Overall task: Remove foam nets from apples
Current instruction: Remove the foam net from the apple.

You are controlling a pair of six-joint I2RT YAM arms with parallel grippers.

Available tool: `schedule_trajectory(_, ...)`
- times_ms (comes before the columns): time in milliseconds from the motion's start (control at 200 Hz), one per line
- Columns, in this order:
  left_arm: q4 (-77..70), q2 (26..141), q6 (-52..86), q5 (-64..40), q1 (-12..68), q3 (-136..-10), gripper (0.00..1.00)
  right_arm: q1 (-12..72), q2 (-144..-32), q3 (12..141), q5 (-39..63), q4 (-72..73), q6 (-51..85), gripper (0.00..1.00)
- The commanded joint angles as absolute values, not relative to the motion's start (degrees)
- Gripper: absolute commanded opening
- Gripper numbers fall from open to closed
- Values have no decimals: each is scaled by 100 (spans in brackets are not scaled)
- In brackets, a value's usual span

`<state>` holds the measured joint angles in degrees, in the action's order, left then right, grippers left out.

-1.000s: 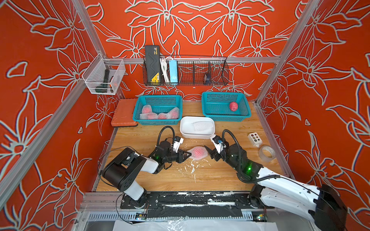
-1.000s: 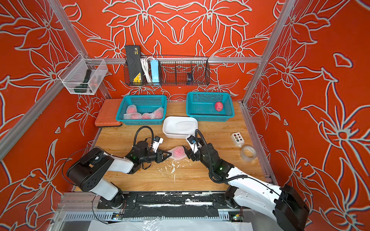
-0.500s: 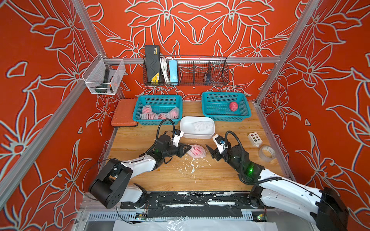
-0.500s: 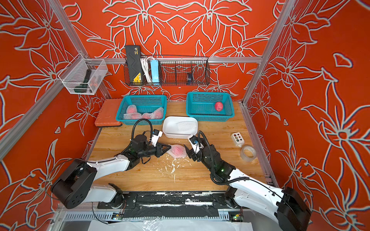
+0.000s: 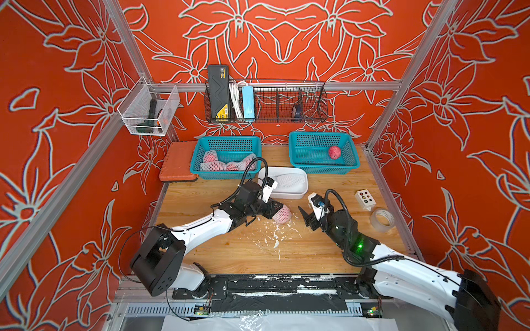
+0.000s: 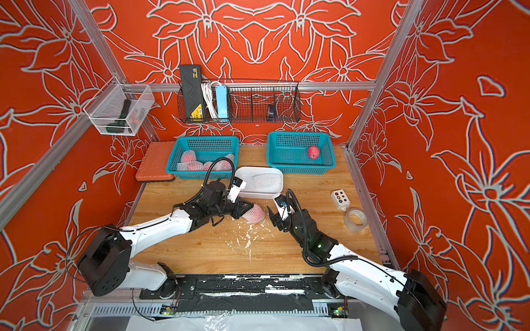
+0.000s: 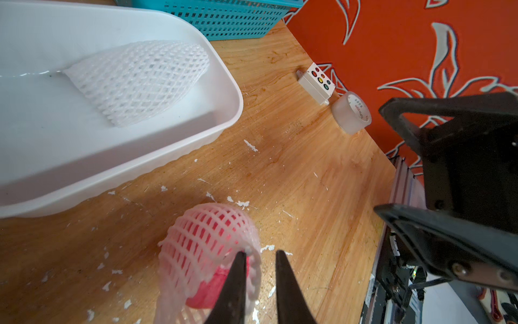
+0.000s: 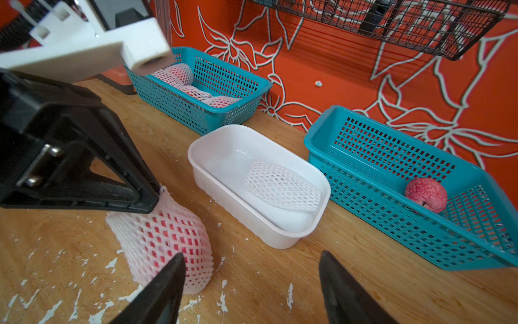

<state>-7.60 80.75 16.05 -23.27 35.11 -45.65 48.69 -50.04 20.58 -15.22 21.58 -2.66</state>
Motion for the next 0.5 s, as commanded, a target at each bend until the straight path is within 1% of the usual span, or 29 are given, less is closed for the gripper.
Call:
schedule_trajectory(0, -102, 8373, 1338, -2208, 3617, -5003, 18, 4832, -4826, 1958, -1913, 2296, -198, 75)
schedule_trajectory(110, -1, 8514, 1326, -2164, 3740, -5191, 19, 4833, -4643, 1819, -2132, 2415, -186, 75)
schedule_trajectory(215, -232, 8584, 1385, -2181, 3799, -5152, 22, 4817, -4447, 1676, -2364, 2516, -130, 75)
schedule_trajectory(350, -22, 8982, 1211, -2226, 3907, -5606, 23, 4810, -4313, 1549, -2437, 2660, -97, 75)
schedule_trajectory(435, 67, 9172, 1128, -2255, 4000, -5844, 31, 4799, -4333, 1570, -2402, 2597, -97, 75)
schedule_trajectory(495, 105, 9243, 1095, -2248, 4038, -5947, 33, 4786, -4324, 1584, -2458, 2552, -86, 75)
